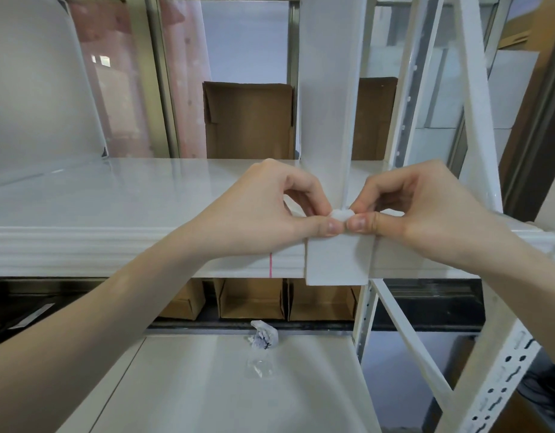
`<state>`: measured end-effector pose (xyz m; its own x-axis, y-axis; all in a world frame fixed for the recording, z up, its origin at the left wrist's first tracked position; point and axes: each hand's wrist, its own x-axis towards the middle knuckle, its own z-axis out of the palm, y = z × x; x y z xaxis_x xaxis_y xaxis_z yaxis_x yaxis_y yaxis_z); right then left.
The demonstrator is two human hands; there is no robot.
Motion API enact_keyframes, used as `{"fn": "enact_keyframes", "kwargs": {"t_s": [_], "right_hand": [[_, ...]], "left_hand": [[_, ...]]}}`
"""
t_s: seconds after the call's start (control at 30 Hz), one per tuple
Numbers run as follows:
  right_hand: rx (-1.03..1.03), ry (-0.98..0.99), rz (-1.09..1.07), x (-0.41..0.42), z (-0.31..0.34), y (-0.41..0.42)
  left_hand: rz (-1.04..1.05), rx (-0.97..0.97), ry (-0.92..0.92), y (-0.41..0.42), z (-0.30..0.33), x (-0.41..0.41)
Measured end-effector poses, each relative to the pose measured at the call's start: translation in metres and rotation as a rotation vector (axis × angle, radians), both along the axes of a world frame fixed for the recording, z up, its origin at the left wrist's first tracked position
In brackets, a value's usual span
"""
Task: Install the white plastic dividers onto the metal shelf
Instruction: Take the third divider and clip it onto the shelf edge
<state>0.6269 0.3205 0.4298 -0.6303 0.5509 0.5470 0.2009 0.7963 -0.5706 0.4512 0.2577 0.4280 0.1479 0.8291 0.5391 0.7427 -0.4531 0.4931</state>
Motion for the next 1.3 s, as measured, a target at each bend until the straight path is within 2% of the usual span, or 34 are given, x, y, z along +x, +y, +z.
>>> {"fn": "enact_keyframes", "kwargs": {"t_s": [0.4, 0.87, 1.3], "right_hand": [[0.032, -0.033, 0.061, -0.035, 0.001, -0.010], [0.045, -0.129, 0.016, -0.037, 0.009, -0.015], [0.119, -0.048, -0.087, -0.030, -0.011, -0.021]], "left_hand": [[0.001, -0.010, -0.061, -0.017, -0.001, -0.035], [0.028, -0.029, -0.090, -0.021, -0.001, -0.034], [0.152, -0.031, -0.202, -0.033, -0.006, -0.020]]}}
